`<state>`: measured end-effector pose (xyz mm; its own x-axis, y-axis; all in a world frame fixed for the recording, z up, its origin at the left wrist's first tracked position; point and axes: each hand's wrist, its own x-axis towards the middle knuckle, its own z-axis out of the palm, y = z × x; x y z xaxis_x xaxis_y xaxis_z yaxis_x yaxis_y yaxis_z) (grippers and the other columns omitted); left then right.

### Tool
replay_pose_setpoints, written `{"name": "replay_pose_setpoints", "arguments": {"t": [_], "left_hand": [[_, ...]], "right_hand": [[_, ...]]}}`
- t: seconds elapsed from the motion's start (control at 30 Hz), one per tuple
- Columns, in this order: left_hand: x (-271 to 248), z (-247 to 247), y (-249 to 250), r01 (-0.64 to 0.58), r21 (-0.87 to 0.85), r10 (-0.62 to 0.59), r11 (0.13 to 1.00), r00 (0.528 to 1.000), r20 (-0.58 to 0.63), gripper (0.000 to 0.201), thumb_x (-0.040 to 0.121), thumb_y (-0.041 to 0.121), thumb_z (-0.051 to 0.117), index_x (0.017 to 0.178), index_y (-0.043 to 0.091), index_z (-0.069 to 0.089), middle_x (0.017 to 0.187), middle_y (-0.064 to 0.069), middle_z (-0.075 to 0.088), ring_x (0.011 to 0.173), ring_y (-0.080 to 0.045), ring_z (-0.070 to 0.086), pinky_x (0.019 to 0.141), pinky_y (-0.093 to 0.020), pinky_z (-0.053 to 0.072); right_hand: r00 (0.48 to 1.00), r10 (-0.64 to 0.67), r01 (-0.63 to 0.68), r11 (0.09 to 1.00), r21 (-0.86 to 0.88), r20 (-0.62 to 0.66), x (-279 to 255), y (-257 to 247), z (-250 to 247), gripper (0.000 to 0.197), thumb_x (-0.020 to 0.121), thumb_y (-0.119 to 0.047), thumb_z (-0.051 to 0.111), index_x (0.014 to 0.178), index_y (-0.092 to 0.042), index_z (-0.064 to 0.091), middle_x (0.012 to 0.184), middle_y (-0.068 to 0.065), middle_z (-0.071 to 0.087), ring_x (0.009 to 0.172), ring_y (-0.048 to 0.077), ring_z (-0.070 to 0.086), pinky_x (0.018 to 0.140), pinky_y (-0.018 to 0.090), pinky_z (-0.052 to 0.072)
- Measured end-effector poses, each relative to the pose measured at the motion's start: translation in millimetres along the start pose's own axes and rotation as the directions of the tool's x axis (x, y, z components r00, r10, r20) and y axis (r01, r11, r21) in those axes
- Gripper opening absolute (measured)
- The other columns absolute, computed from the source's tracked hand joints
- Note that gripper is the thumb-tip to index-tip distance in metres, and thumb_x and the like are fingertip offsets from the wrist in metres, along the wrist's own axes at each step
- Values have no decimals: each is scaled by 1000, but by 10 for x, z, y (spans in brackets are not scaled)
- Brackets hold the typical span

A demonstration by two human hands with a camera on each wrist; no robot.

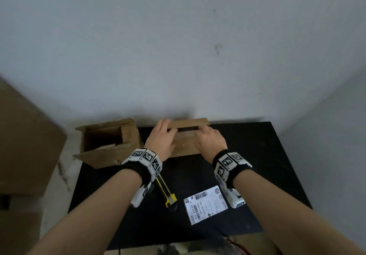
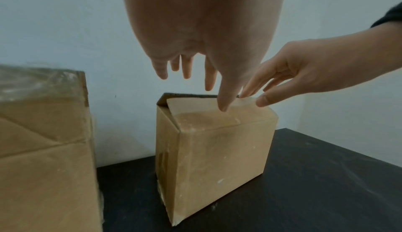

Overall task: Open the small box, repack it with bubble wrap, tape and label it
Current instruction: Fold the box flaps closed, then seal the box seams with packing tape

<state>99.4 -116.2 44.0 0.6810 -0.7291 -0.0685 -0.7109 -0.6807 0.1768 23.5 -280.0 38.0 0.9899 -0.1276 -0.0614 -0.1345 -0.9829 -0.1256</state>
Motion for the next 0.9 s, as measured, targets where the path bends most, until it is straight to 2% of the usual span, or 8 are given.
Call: {"name": "replay_pose_setpoints", "arguments": {"t": [0.07,0.17,0.27,0.37,0.5,0.63,0.8,0.9], "left_hand": [[-79,-44,-5,-30,-23,29,999,999,-38,46,91,23,54,135,13,45,147,-9,29,139,-25,20,111,-35,25],[-250,-67,-33,-62,0,62,998,997,-50,30,94,24,47,121,13,54,133,-5,45,126,-21,36,100,-33,36],[-505,-33,-78,-83,40,85,996,996,-36,25,95,25,44,112,14,58,123,-3,51,117,-21,42,93,-33,39],[-791,34,-149,-47,49,47,998,999,-11,25,95,27,44,113,17,58,117,-1,54,111,-19,46,90,-32,43],[-1125,151,-322,29,50,-33,998,996,83,26,95,28,43,115,18,56,117,-2,54,110,-20,49,90,-33,45],[-1355,307,-473,101,43,-107,994,981,162,30,96,27,43,122,18,54,123,-1,53,113,-19,49,91,-34,45],[-1518,545,-622,144,26,-147,989,968,204,26,95,26,43,118,18,54,121,-1,53,111,-19,50,87,-34,47],[-1557,714,-692,157,-12,-151,988,966,208,33,95,24,45,127,19,50,129,1,49,117,-18,48,93,-32,46]], "right_hand": [[1000,1,-1,1000,-20,-6,-62,-82,-33,29,95,-26,47,118,-11,57,129,8,48,117,25,49,100,34,37],[1000,-5,5,999,-50,-2,-182,-229,-34,30,95,-26,46,120,-12,56,128,8,50,116,24,50,101,34,36],[1000,-5,5,998,-55,0,-315,-415,16,28,94,-22,49,119,-12,56,125,8,53,113,25,52,99,35,38],[1000,-6,6,1000,-20,18,-436,-622,80,28,94,-23,47,118,-10,55,121,8,54,110,26,53,93,35,41],[996,4,-9,999,50,92,-535,-898,177,31,96,-29,45,119,-11,54,121,8,53,109,25,53,88,35,45],[985,-18,1,995,95,172,-603,-1097,344,35,98,-30,43,126,-12,51,125,8,52,113,24,52,91,35,45],[960,-13,-15,995,97,280,-604,-1267,608,34,98,-28,41,126,-12,50,125,8,51,115,26,51,91,37,43],[944,-22,-11,995,100,328,-592,-1330,752,32,97,-28,42,124,-12,50,123,8,51,113,26,52,89,36,44]]}}
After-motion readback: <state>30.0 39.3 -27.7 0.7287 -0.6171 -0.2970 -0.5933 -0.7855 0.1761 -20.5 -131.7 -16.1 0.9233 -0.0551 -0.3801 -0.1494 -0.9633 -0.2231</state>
